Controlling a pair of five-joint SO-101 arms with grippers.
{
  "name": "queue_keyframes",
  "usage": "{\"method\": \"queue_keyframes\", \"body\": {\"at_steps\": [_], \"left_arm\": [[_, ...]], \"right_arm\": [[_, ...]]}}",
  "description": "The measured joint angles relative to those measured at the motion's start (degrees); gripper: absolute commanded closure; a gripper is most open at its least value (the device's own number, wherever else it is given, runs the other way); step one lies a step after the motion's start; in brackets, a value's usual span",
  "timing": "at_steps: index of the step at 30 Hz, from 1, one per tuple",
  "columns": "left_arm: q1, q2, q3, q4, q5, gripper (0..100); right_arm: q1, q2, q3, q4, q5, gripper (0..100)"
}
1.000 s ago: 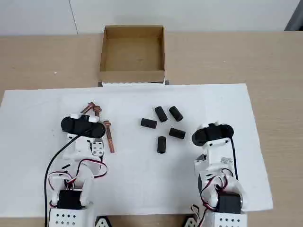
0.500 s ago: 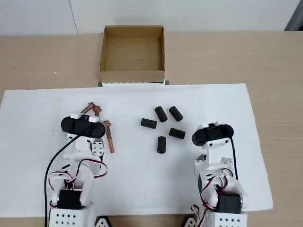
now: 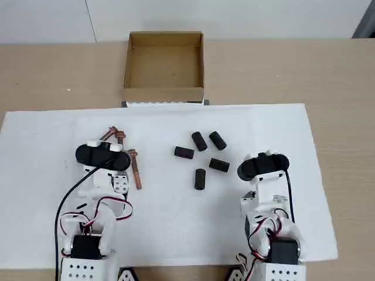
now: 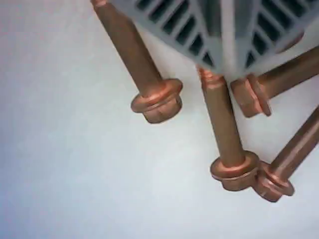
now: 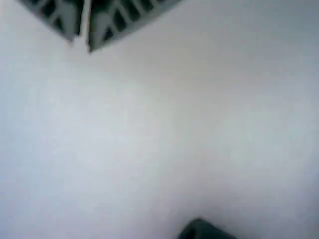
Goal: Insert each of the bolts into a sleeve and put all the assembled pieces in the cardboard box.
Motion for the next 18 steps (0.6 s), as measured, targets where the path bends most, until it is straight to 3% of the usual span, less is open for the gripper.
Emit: {"method": "queue_keyframes", "body": {"at_steps": [14, 18], "left_arm": [[0.1, 0.0, 0.0, 0.0, -0.1, 99], [3.0, 0.0, 0.0, 0.0, -0.7, 99]], "right_arm": [[0.0, 0.0, 0.0, 0.0, 0.0, 99.5], [0.0, 0.0, 0.0, 0.0, 0.0, 99.5]]}}
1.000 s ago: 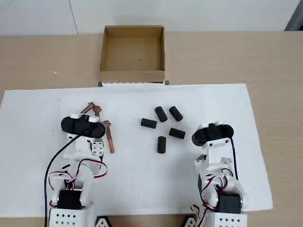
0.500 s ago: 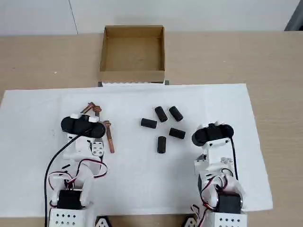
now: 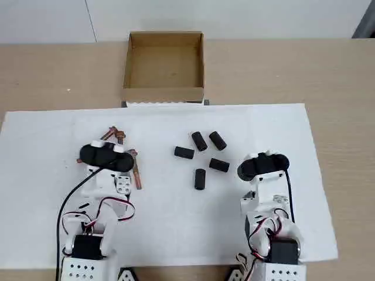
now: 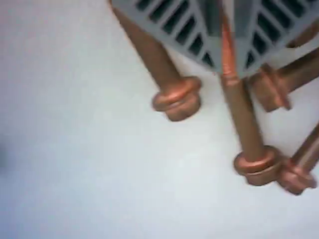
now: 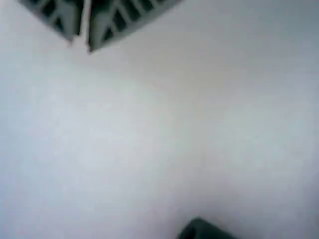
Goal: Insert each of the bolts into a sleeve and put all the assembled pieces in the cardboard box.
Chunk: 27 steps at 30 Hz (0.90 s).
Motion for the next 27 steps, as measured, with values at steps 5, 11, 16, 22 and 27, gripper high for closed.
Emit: {"method": "queue_keyframes", "body": {"at_steps": [5, 11, 16, 22, 27], "left_arm": [[0.6, 0.0, -3.5, 0.4, 0.0, 99], [0.6, 0.0, -14.9, 8.0, 0.0, 94], [0.6, 2.4, -28.5, 16.4, -2.7, 94], [0.6, 14.5, -43.1, 23.5, -2.1, 94], [0.6, 25.2, -56.5, 30.9, 0.2, 94]], "right_arm": [[0.0, 0.0, 0.0, 0.0, 0.0, 99.5], [0.0, 0.0, 0.0, 0.0, 0.0, 99.5], [0.0, 0.0, 0.0, 0.0, 0.0, 99.5], [0.0, 0.0, 0.0, 0.0, 0.0, 99.5], [0.0, 0.0, 0.0, 0.0, 0.0, 99.5]]}}
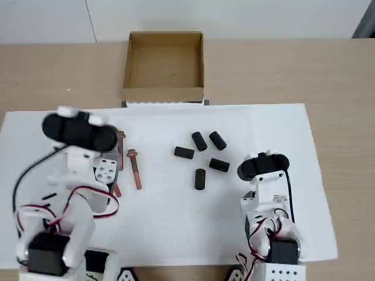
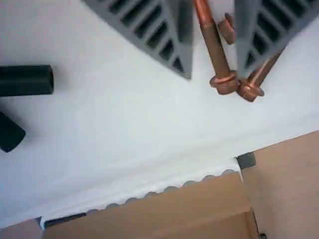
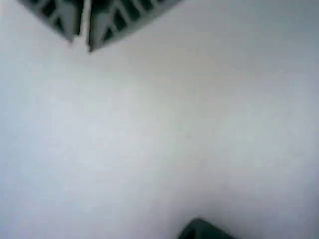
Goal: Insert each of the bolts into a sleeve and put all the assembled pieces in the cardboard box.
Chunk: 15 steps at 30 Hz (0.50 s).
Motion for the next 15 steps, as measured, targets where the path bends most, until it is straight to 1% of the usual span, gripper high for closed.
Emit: {"method": "queue_keyframes", "body": {"at_steps": [5, 9, 15], "left_arm": [[0.0, 8.2, -12.7, 7.6, 0.4, 94], [0.0, 13.8, -20.3, 12.0, 0.6, 94], [0.0, 19.8, -28.0, 17.3, 7.6, 94]], "right_arm": [[0.0, 0.0, 0.0, 0.0, 0.0, 99.5], [0.0, 0.0, 0.0, 0.0, 0.0, 99.5], [-0.1, 0.0, 0.0, 0.0, 0.0, 99.5]]}}
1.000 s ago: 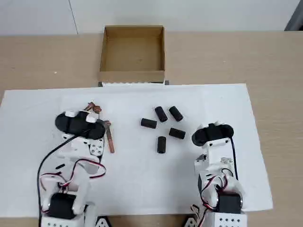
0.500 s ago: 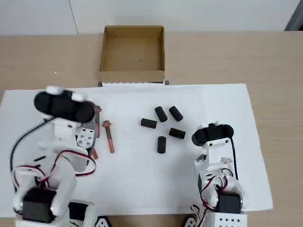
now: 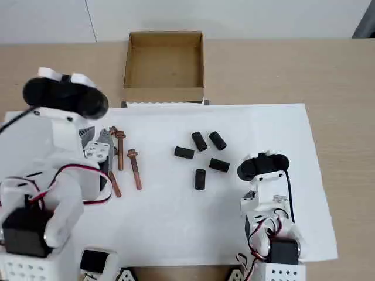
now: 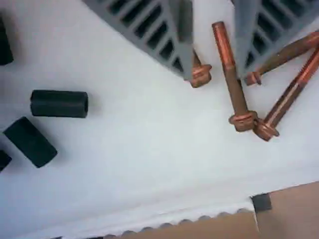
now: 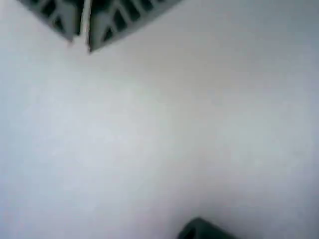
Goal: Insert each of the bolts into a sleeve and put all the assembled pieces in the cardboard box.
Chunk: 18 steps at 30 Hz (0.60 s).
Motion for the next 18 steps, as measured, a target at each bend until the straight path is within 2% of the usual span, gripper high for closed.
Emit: {"method": "queue_keyframes", "body": {"at_steps": [3, 7, 13, 18], "left_arm": [[0.0, 2.3, -2.5, 1.8, 1.5, 94], [0.0, 4.5, -4.8, 2.5, 1.8, 94], [0.0, 7.1, -4.9, 2.5, 1.8, 94], [0.0, 8.7, -4.9, 2.3, 1.8, 94]], "right_arm": [[0.0, 0.0, 0.0, -0.2, -0.3, 99.5], [1.7, 0.1, -1.8, -0.6, -4.1, 99.5], [-1.5, 1.0, -14.1, 0.4, -5.2, 99.5], [-2.8, 10.5, -25.2, 3.8, -5.4, 99.5]]}}
